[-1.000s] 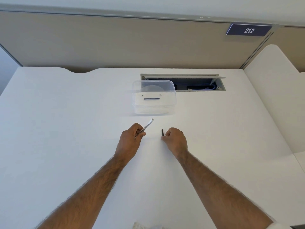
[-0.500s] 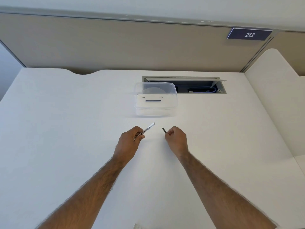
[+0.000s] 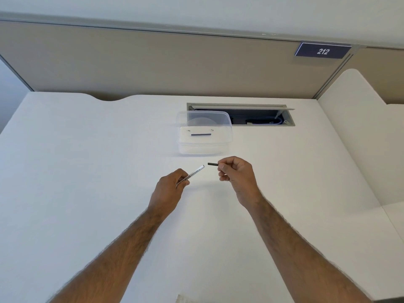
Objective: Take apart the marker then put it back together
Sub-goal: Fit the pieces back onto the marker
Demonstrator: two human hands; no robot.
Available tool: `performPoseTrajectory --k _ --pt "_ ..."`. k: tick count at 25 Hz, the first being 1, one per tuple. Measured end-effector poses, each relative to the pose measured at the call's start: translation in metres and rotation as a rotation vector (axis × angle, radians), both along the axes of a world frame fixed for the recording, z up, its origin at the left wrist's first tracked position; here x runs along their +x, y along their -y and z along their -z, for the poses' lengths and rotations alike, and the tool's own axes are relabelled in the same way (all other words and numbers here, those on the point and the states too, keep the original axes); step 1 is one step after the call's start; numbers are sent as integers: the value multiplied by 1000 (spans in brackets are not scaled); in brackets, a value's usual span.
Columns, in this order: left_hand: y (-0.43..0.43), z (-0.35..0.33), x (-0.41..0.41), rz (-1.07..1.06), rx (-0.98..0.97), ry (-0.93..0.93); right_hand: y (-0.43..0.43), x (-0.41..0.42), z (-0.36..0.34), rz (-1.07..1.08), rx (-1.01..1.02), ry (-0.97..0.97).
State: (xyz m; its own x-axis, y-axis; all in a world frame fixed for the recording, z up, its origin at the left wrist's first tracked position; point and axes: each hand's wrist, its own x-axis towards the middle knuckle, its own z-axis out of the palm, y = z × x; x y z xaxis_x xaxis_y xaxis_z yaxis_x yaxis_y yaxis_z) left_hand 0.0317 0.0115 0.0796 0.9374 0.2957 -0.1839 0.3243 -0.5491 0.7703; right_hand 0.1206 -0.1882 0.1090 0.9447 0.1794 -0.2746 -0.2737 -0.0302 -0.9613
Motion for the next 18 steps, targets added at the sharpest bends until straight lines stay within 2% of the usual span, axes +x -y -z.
performPoseTrajectory --k 8,13,18 --pt "-1 -7 -2 29 35 20 -4 -6 -11 -46 -56 54" --pt "-2 -10 -4 87 152 18 -1 -2 -14 -126 -188 156" --pt "-1 -10 -3 83 148 13 2 -2 -13 -141 -239 210"
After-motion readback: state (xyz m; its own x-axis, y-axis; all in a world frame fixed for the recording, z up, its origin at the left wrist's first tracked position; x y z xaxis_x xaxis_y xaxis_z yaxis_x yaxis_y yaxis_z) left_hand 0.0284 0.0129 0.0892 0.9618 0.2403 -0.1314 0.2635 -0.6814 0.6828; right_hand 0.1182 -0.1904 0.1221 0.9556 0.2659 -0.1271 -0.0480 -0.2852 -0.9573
